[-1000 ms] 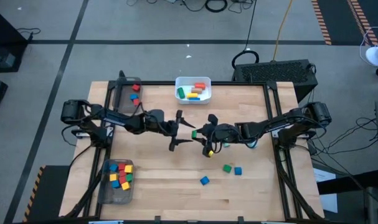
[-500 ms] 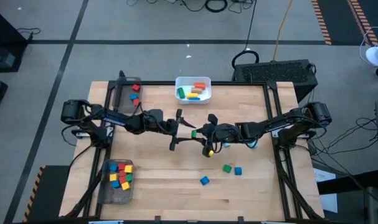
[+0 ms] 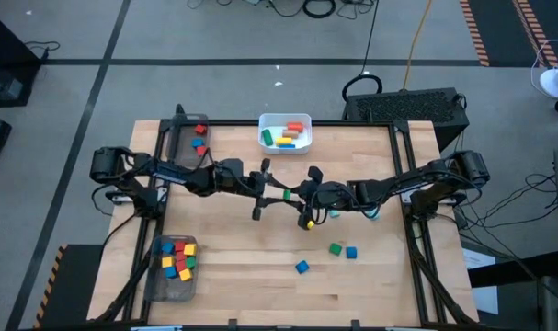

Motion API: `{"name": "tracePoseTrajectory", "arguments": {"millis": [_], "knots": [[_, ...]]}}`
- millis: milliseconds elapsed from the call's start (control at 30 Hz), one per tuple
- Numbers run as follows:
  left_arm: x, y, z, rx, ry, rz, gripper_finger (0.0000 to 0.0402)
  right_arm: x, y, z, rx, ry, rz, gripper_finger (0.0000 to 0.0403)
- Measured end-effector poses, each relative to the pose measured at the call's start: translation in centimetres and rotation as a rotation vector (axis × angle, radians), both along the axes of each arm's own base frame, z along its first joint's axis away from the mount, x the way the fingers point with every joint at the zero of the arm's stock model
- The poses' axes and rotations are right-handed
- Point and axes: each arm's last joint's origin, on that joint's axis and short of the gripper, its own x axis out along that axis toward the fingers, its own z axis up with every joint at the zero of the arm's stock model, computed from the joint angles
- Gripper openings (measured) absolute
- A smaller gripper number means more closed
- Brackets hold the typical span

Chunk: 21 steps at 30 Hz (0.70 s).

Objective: Sort blocks by size
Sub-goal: Put the green semicircle block into the top black bin

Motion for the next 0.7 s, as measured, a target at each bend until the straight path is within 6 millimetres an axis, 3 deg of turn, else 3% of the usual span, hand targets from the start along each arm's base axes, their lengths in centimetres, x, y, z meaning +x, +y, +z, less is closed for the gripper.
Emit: {"name": "tracePoseTrajectory", "arguments": {"millis": [267,467,700], "knots": [[0.0,0.1,0.0,-0.001,0.005,0.006,0.0138,0.0,0.0,0.0,-0.003,0.000,-0.006,0.0130],[0.0,0.6,0.1,-0.014,-0.004,0.024,0.0138,0.0,-0.1,0.0,-0.010,-0.006,-0.032,0.0173],[-1.2,2.7,1.7,-0.067,-0.005,0.141,0.0137,-0.6,-0.5,-0.6,0.002,0.054,-0.192,0.0210]]}}
